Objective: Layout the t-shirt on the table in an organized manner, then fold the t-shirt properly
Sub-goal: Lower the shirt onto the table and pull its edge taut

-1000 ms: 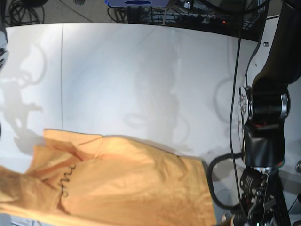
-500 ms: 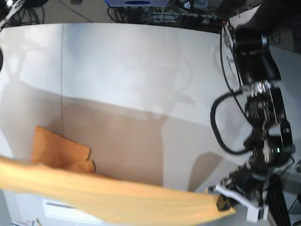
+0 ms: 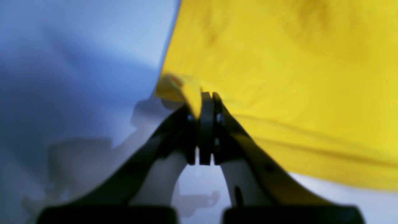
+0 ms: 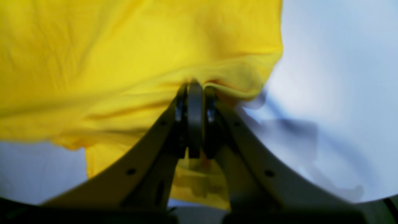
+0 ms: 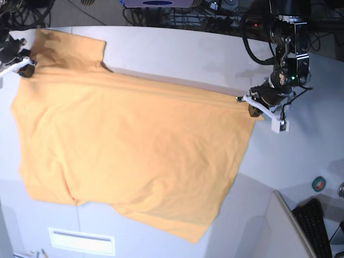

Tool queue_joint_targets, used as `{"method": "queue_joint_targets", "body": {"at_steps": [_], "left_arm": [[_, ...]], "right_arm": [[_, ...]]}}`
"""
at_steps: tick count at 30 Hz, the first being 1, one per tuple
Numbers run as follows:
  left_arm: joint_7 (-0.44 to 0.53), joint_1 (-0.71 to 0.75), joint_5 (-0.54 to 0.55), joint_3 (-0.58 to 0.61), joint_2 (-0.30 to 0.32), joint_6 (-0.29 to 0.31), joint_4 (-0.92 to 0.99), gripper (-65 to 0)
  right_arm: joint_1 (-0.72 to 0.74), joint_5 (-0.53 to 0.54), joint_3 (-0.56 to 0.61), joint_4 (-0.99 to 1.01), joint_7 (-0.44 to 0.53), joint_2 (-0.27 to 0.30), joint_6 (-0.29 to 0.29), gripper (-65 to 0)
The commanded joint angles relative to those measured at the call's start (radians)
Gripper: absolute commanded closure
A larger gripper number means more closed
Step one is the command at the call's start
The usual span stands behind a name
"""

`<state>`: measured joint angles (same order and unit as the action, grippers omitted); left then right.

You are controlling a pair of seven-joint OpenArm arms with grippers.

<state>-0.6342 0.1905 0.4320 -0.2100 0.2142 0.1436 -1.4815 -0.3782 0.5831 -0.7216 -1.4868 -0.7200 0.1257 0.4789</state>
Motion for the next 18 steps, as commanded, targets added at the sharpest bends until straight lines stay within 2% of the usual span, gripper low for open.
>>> {"method": "queue_joint_targets", "body": {"at_steps": [1,7,9,11,14,18], "left_arm": [[0.027,0.007,0.005,-0.009,0.009,0.003,-0.02,0.0],[0.034,0.106,0.008,-0.013,0.008,0.001,-0.043,0.0],[0.034,0.155,0.012,-0.049,0.003,0.001,-0.087,0.0],[0.034,0.192,0.006,-0.108,-0.028,0.001,-0.121,0.0],[0.034,0.203,0.005,-0.162,-0.046,0.001,-0.104,0.0],[0.034,0.203,0.005,-0.162,-0.048,0.001,-0.075,0.0]], "right_arm": [[-0.008,0.013,-0.006,-0.03,0.027,0.019,0.001,0.0],[-0.048,0.013,-0.006,-0.019,0.029,0.019,0.001,0.0],[-0.058,0.013,-0.006,-0.021,0.029,0.018,0.001,0.0],[-0.066,0.013,-0.005,-0.021,0.029,0.018,0.001,0.0],[-0.066,0.011,-0.003,0.005,0.029,0.018,0.001,0.0],[-0.063,0.011,-0.003,0.01,0.029,0.018,0.001,0.0]]}}
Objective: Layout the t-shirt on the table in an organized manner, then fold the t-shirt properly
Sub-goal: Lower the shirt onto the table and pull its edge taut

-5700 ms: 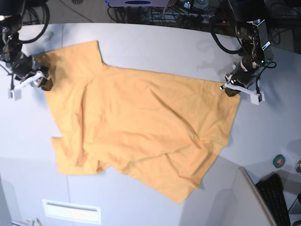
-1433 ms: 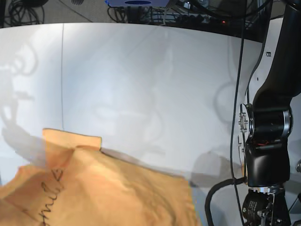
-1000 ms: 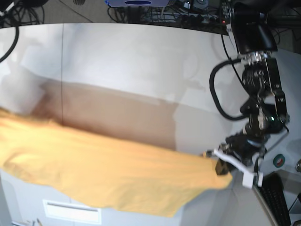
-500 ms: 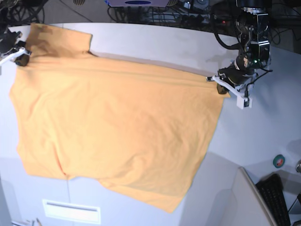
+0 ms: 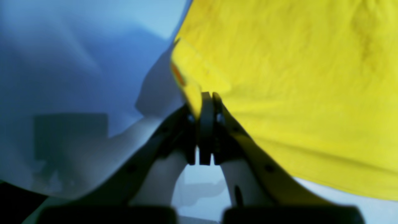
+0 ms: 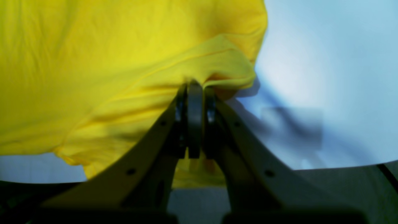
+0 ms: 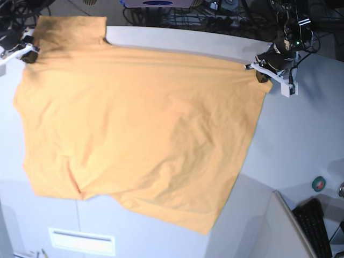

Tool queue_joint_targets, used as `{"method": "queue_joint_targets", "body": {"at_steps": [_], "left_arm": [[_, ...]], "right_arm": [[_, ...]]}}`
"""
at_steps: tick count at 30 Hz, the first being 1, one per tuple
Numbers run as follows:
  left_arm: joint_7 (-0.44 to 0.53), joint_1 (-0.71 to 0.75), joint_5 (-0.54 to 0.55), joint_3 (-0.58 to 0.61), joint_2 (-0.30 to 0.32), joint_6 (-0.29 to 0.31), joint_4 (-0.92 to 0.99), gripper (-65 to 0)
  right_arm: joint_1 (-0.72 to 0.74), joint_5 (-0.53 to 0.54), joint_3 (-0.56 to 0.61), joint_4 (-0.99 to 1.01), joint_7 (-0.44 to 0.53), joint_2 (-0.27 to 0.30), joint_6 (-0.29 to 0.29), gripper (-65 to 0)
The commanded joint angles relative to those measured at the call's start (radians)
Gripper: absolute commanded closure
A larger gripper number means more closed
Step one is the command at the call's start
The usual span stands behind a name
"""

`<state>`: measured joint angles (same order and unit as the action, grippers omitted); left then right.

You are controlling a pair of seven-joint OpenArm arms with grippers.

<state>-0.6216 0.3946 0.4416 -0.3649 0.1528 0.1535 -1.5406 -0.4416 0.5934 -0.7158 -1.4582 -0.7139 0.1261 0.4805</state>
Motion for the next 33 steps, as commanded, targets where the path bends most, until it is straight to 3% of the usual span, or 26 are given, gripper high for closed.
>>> {"method": "queue_joint_targets", "body": {"at_steps": [1,10,18,22,24,33], "left_arm": [[0.021,0.0,-0.005,-0.007,0.014,-0.009,-0.021,0.0],[0.019,0.008,-0.005,-0.012,0.014,-0.009,-0.024,0.0],[0.021,0.145,0.003,-0.021,0.009,-0.009,-0.174,0.0],[0.021,0.157,-0.003,-0.058,-0.038,-0.009,-0.237,0.0],[0.021,0.146,-0.003,-0.092,-0.066,-0.009,-0.249,0.0],[0.012,-0.027,-0.005,-0.084,-0.065,-0.009,-0.242,0.0]], "right_arm": [[0.0,0.001,-0.009,-0.019,0.023,0.017,-0.001,0.0],[-0.049,0.003,-0.011,-0.095,0.017,0.011,-0.001,0.0],[-0.119,0.007,-0.017,-0.155,0.021,0.008,-0.001,0.0],[-0.124,0.004,-0.026,-0.203,0.023,-0.024,-0.001,0.0],[-0.121,0.004,-0.029,-0.232,0.021,-0.026,-0.001,0.0],[0.013,-0.034,-0.021,-0.24,0.004,0.005,-0.009,0.0]]}}
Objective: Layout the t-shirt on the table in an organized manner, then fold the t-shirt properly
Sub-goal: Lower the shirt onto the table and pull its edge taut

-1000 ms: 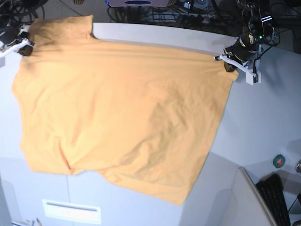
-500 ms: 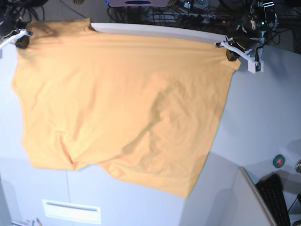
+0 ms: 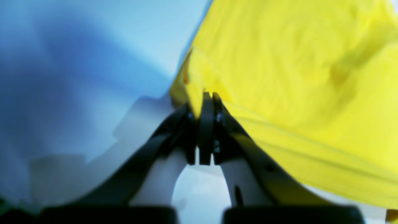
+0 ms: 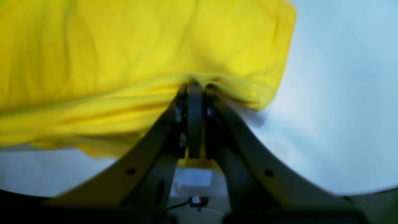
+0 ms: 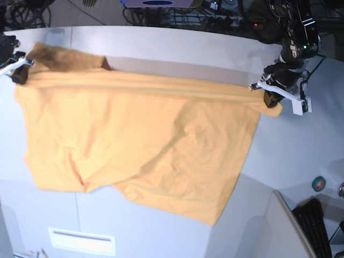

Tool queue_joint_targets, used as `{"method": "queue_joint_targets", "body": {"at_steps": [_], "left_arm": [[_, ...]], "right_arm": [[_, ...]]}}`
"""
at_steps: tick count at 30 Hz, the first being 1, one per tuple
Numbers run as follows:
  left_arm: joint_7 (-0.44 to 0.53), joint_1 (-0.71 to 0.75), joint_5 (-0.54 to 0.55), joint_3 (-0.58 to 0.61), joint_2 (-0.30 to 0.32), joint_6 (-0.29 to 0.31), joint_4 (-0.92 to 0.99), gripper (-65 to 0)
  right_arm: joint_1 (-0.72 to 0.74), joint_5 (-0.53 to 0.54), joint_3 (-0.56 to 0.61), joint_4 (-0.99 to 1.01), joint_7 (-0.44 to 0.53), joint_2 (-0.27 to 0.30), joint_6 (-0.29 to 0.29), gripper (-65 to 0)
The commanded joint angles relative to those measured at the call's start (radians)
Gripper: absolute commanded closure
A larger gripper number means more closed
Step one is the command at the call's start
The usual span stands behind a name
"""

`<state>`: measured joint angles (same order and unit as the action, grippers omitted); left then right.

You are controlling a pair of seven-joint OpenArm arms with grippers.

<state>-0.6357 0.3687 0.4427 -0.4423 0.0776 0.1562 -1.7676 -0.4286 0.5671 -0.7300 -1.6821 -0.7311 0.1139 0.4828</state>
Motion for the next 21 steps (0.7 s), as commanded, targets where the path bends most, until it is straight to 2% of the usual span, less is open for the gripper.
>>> {"method": "queue_joint_targets", "body": {"at_steps": [1,4,7,13,17,21], "left_arm": [[0.026,-0.021,-0.006,-0.006,0.011,-0.011,-0.007,0.0],[0.026,-0.098,-0.006,0.003,0.011,-0.011,0.058,0.0],[0.026,-0.164,-0.006,0.043,0.012,-0.011,0.145,0.0],[0.026,-0.265,-0.008,0.055,0.012,-0.011,0.259,0.0],[0.026,-0.297,-0.008,0.055,0.011,-0.011,0.272,0.0],[0.026,-0.328,-0.008,0.055,0.011,-0.013,0.283,0.0]], "right_arm": [[0.032,-0.031,-0.007,-0.016,0.005,0.016,-0.011,0.0],[0.124,-0.135,-0.009,-0.011,-0.043,0.01,-0.006,0.0],[0.21,-0.206,-0.009,0.026,-0.051,0.01,-0.003,0.0],[0.33,-0.264,-0.007,0.147,-0.052,0.019,-0.003,0.0],[0.382,-0.324,-0.007,0.175,-0.052,0.013,-0.002,0.0],[0.412,-0.33,0.031,0.188,-0.048,0.019,-0.002,0.0]]}}
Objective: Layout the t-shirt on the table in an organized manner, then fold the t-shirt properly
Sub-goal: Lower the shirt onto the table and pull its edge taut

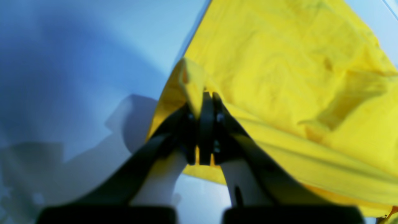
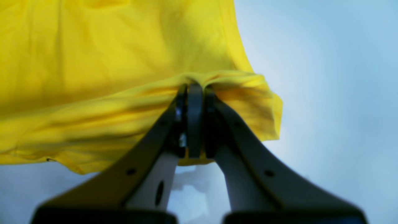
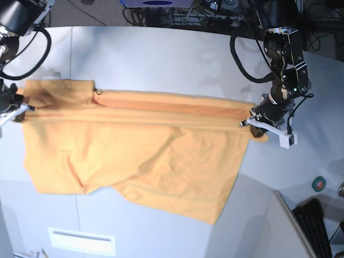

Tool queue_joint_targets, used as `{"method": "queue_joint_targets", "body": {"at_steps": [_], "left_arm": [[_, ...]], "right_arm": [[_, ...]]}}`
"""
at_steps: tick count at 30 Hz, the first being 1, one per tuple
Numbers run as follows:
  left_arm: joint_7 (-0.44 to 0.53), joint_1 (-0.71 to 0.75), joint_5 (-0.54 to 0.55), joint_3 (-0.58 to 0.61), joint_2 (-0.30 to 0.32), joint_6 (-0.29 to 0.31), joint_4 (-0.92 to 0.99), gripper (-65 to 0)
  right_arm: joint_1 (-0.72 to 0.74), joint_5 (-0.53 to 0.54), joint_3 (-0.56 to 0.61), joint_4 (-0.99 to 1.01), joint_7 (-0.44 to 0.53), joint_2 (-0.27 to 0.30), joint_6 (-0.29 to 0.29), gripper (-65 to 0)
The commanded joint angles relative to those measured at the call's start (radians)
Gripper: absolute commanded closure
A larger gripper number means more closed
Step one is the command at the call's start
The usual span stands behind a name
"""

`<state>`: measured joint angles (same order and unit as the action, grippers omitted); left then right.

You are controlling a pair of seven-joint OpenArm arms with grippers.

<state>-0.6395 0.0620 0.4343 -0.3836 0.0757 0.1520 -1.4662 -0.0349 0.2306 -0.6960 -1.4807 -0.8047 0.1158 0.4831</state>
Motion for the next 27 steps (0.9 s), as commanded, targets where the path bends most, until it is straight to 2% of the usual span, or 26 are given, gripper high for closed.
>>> {"method": "queue_joint_targets", "body": {"at_steps": [1,3,7,10,15,19,23,27], "left_arm": [[0.03,-0.029,0.001,-0.004,0.013,-0.009,0.0,0.0],[0.03,-0.055,0.001,-0.004,0.013,-0.009,0.032,0.0],[0.036,-0.097,0.001,-0.004,0.011,-0.009,0.092,0.0],[0.037,-0.118,0.001,-0.004,0.013,-0.016,0.134,0.0],[0.04,-0.146,0.001,-0.004,0.013,-0.11,0.183,0.0],[0.04,-0.178,0.001,-0.001,0.011,-0.113,0.19,0.0],[0.04,-0.204,0.001,0.056,0.013,-0.114,0.229,0.0],[0.116,-0.221,0.001,0.091,0.013,-0.114,0.281,0.0]], "right_arm": [[0.026,0.006,0.017,0.008,0.028,0.023,-0.002,0.0],[0.054,0.006,0.052,0.047,0.029,0.046,-0.005,0.0],[0.109,0.006,0.068,0.131,0.035,0.051,-0.01,0.0],[0.125,0.005,0.077,0.167,0.081,0.051,-0.011,0.0],[0.178,0.005,0.078,0.289,0.11,0.078,-0.011,0.0],[0.194,0.005,0.078,0.34,0.158,0.091,-0.011,0.0],[0.212,0.005,0.078,0.377,0.163,0.095,-0.011,0.0],[0.215,0.005,0.078,0.381,0.163,0.097,-0.011,0.0]]}}
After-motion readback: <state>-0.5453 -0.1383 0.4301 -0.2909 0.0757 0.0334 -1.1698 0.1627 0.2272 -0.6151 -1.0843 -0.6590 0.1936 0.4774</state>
